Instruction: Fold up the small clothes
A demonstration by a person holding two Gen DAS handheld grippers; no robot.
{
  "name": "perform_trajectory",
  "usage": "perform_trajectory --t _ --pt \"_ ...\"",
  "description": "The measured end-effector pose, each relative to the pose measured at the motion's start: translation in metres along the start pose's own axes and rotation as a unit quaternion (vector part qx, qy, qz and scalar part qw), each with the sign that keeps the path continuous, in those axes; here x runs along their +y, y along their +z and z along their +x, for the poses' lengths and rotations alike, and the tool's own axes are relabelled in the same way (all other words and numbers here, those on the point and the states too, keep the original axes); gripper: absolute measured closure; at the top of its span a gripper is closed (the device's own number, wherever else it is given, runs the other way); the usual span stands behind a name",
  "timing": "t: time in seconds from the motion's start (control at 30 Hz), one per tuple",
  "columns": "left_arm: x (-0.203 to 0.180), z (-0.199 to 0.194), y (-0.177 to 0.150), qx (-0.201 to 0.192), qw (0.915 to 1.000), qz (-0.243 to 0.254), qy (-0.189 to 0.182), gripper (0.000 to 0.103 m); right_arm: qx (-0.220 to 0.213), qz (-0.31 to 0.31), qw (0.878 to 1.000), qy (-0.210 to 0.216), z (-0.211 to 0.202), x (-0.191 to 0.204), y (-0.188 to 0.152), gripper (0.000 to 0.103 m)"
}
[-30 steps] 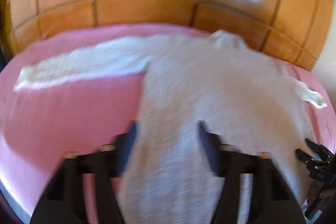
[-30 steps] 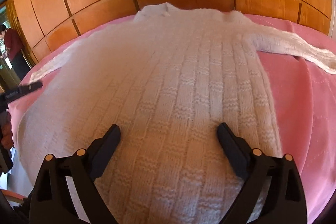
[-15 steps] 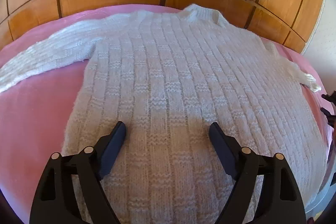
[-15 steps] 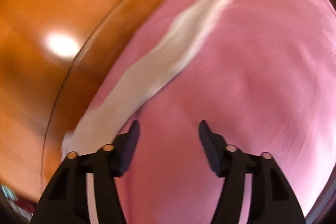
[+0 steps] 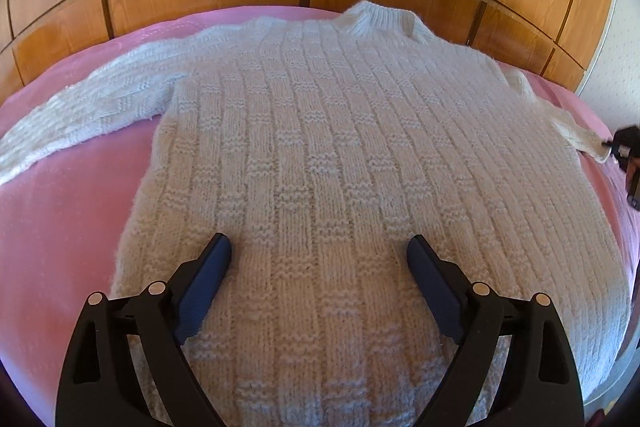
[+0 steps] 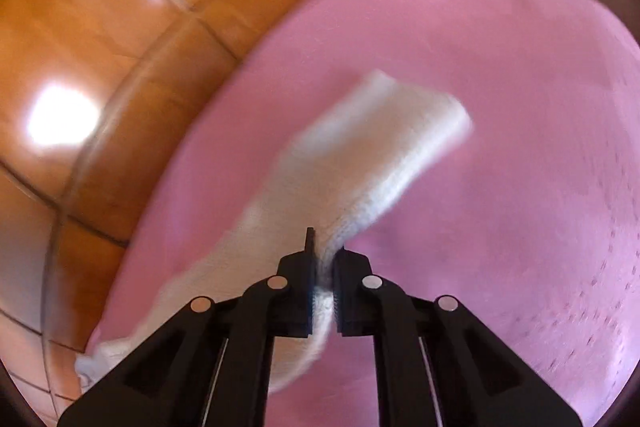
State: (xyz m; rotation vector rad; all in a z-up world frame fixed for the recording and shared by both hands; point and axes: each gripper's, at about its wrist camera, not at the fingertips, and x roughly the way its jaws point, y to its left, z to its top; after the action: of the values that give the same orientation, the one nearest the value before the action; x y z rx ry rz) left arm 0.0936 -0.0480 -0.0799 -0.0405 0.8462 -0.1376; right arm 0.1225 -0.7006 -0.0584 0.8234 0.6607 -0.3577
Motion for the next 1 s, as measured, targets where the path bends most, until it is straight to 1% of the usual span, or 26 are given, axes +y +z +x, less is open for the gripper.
perform_trajectory --t 0.03,0.07,0.1,0.17,0.2,0.27,0.33,0.37,0.47,0.57,0.6,0.63,0.67,0.7,0.73,0.8,0.87,0.9,0.93,1.0 --pt "0.000 0.000 0.000 0.000 1.0000 -0.001 -0.001 0.014 0.000 -0.019 1.000 0.025 -0.007 0.018 -0.003 0.097" --pt "0.001 0.000 0.000 0.000 1.0000 -0.002 -0.002 0.013 -0.001 -0.036 0.999 0.040 -0.012 0.033 -0.006 0.097" --pt "0.001 0.000 0.000 0.000 1.0000 -0.003 -0.004 0.013 0.000 -0.061 0.996 0.069 -0.021 0.059 -0.011 0.097" --pt "0.002 0.000 0.000 -0.001 1.0000 -0.006 -0.008 0.013 0.006 -0.093 0.989 0.119 -0.030 0.096 -0.024 0.097" --pt "0.003 0.000 0.000 -0.001 0.9999 -0.008 -0.010 0.013 0.013 -0.119 0.981 0.150 -0.036 0.127 -0.036 0.097" --pt "0.004 -0.001 0.000 -0.002 0.9999 -0.009 -0.012 0.013 0.030 -0.149 0.969 0.194 -0.040 0.171 -0.060 0.097" --pt "0.005 -0.002 0.000 -0.002 0.9998 -0.012 -0.017 0.013 0.049 -0.175 0.958 0.224 -0.039 0.207 -0.087 0.097" --pt "0.005 -0.002 0.000 -0.002 0.9998 -0.012 -0.018 0.013 0.066 -0.193 0.948 0.242 -0.036 0.232 -0.109 0.097" --pt "0.007 -0.004 0.001 -0.003 0.9995 -0.017 -0.026 0.013 0.113 -0.224 0.929 0.273 -0.026 0.276 -0.161 0.097" --pt "0.008 -0.006 0.001 -0.002 0.9993 -0.021 -0.031 0.013 0.163 -0.268 0.905 0.286 -0.011 0.320 -0.225 0.097" --pt "0.008 -0.006 0.002 -0.002 0.9992 -0.022 -0.033 0.013 0.175 -0.280 0.899 0.287 -0.008 0.327 -0.239 0.096" --pt "0.009 -0.006 0.002 -0.001 0.9991 -0.023 -0.036 0.013 0.186 -0.291 0.893 0.287 -0.003 0.334 -0.250 0.090" --pt "0.010 -0.007 0.003 0.000 0.9989 -0.026 -0.039 0.013 0.203 -0.298 0.888 0.286 0.001 0.339 -0.265 0.080" --pt "0.012 -0.008 0.004 0.000 0.9984 -0.032 -0.046 0.013 0.209 -0.297 0.887 0.286 0.008 0.340 -0.269 0.053" --pt "0.014 -0.009 0.005 0.001 0.9978 -0.038 -0.054 0.013 0.207 -0.297 0.887 0.287 0.008 0.339 -0.272 0.049" --pt "0.020 -0.012 0.009 0.003 0.9960 -0.053 -0.071 0.013 0.204 -0.296 0.887 0.290 0.004 0.332 -0.268 0.049" --pt "0.027 -0.016 0.015 0.004 0.9923 -0.078 -0.097 0.013 0.199 -0.288 0.891 0.290 0.001 0.322 -0.265 0.049" --pt "0.030 -0.018 0.021 0.004 0.9900 -0.090 -0.109 0.013 0.193 -0.284 0.894 0.288 -0.004 0.317 -0.267 0.046" --pt "0.032 -0.018 0.027 0.001 0.9882 -0.098 -0.117 0.015 0.187 -0.275 0.899 0.284 -0.010 0.299 -0.259 0.045" --pt "0.032 -0.018 0.044 -0.006 0.9855 -0.107 -0.131 0.015 0.181 -0.260 0.908 0.275 -0.019 0.280 -0.249 0.042"
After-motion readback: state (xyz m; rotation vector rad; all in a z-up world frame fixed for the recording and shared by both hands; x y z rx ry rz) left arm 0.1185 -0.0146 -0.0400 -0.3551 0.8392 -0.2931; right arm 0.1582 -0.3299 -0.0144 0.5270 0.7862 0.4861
